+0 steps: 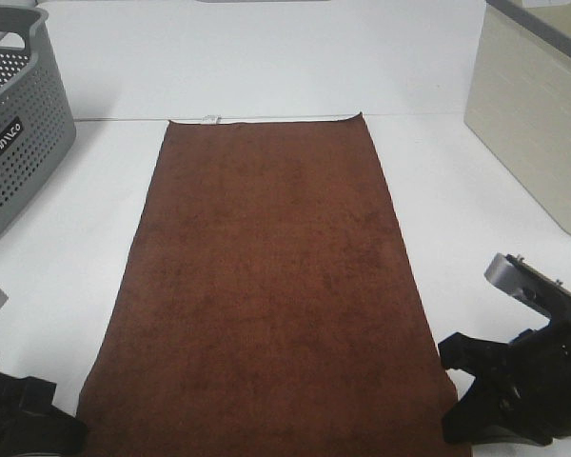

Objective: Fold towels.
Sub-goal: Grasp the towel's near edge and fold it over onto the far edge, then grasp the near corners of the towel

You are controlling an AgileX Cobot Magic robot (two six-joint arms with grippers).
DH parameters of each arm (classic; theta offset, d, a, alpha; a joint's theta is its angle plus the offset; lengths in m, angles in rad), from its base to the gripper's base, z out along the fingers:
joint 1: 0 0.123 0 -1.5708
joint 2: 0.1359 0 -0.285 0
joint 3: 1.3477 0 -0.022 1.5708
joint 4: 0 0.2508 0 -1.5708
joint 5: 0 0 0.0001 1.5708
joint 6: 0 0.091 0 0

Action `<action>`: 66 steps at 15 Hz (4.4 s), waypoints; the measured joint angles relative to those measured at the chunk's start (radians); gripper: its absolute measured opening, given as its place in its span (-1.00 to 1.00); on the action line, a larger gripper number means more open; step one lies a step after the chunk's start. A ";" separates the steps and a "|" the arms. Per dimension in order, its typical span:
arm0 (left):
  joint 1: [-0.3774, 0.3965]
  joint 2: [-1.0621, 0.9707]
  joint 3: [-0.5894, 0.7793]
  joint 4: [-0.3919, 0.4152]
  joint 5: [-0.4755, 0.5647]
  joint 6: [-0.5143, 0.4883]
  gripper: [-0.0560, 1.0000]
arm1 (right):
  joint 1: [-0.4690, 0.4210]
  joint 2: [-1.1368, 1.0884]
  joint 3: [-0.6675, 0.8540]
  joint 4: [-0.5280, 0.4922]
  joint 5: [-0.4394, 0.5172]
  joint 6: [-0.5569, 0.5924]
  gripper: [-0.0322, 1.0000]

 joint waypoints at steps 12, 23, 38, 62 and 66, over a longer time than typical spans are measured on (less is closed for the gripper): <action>0.000 0.103 -0.690 0.505 -0.016 -0.722 -0.89 | 0.000 0.190 -0.698 -0.317 0.119 0.287 -0.94; 0.000 0.632 -1.467 0.700 0.001 -0.903 -0.89 | -0.029 0.717 -1.566 -0.475 0.220 0.453 -0.94; -0.002 0.966 -1.812 0.641 -0.178 -0.869 -0.16 | -0.036 1.016 -1.924 -0.577 0.085 0.451 -0.48; 0.021 0.633 -1.432 0.929 0.202 -1.112 0.58 | -0.036 0.812 -1.796 -0.669 0.666 0.608 0.45; 0.021 0.597 -1.313 0.933 0.189 -1.077 0.58 | -0.036 0.719 -1.524 -0.656 0.592 0.600 0.44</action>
